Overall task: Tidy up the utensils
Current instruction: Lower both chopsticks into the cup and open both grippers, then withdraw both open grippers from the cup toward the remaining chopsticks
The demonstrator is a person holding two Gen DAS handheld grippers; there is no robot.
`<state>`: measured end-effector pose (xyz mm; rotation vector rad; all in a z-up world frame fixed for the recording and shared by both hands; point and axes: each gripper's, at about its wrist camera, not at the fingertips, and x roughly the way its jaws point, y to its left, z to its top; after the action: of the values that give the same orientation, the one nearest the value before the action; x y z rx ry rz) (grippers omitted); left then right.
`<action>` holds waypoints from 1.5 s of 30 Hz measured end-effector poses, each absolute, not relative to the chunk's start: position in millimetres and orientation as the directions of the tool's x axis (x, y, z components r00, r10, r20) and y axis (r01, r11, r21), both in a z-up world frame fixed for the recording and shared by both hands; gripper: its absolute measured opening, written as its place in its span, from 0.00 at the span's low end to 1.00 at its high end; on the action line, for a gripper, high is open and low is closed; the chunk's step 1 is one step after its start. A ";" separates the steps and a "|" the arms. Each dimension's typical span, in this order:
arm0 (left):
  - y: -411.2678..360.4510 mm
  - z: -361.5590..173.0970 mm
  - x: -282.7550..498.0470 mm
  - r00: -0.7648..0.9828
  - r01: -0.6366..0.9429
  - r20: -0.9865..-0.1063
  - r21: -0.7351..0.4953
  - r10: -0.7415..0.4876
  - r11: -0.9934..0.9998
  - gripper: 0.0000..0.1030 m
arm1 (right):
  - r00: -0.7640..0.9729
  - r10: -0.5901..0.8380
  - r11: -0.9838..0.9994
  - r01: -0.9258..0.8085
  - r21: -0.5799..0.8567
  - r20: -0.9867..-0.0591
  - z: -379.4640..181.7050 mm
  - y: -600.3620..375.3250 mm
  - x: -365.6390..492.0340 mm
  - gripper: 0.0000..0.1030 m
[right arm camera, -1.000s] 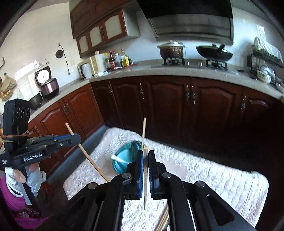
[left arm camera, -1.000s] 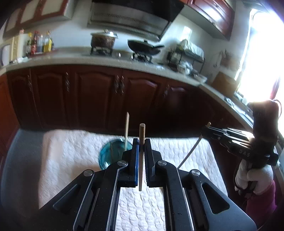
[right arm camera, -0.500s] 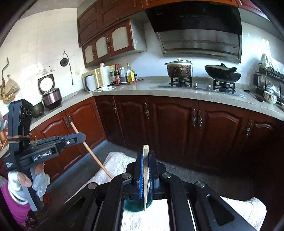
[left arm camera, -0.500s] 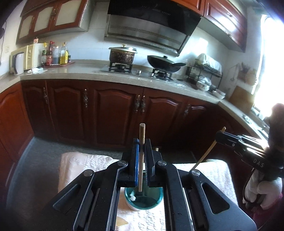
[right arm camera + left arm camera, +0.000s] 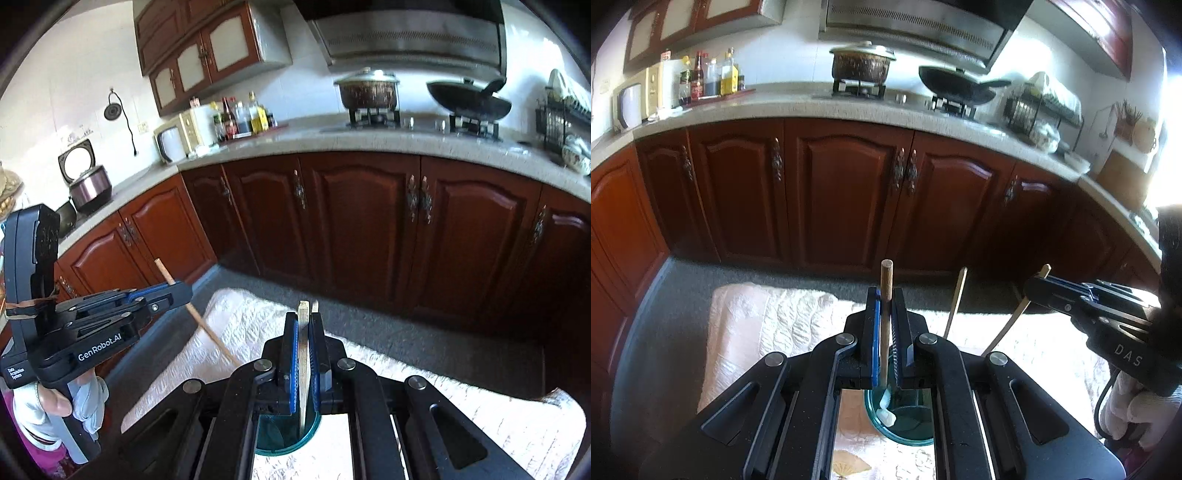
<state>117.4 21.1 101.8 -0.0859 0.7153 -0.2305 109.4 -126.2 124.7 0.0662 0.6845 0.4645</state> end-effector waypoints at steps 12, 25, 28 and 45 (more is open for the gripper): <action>12.1 75.5 128.2 0.694 0.165 -0.682 -0.161 -0.231 0.973 0.04 | 0.613 0.449 0.888 -0.385 0.250 -0.650 87.0 -126.9 126.2 0.05; 13.7 75.9 117.6 0.665 0.160 -0.699 -0.210 -0.262 0.965 0.35 | 0.591 0.455 0.888 -0.354 0.293 -0.666 71.0 -137.7 125.2 0.24; 11.0 78.8 111.7 0.671 0.162 -0.694 -0.203 -0.259 0.966 0.36 | 0.586 0.455 0.889 -0.346 0.300 -0.670 68.1 -139.8 123.1 0.24; 5.8 87.7 78.4 0.713 0.139 -0.668 -0.166 -0.215 0.976 0.42 | 0.606 0.442 0.897 -0.305 0.320 -0.662 56.2 -150.7 83.5 0.37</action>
<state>78.4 5.8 87.7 -0.1068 0.7527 -0.1966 83.5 -150.7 56.2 0.1814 0.8126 0.4348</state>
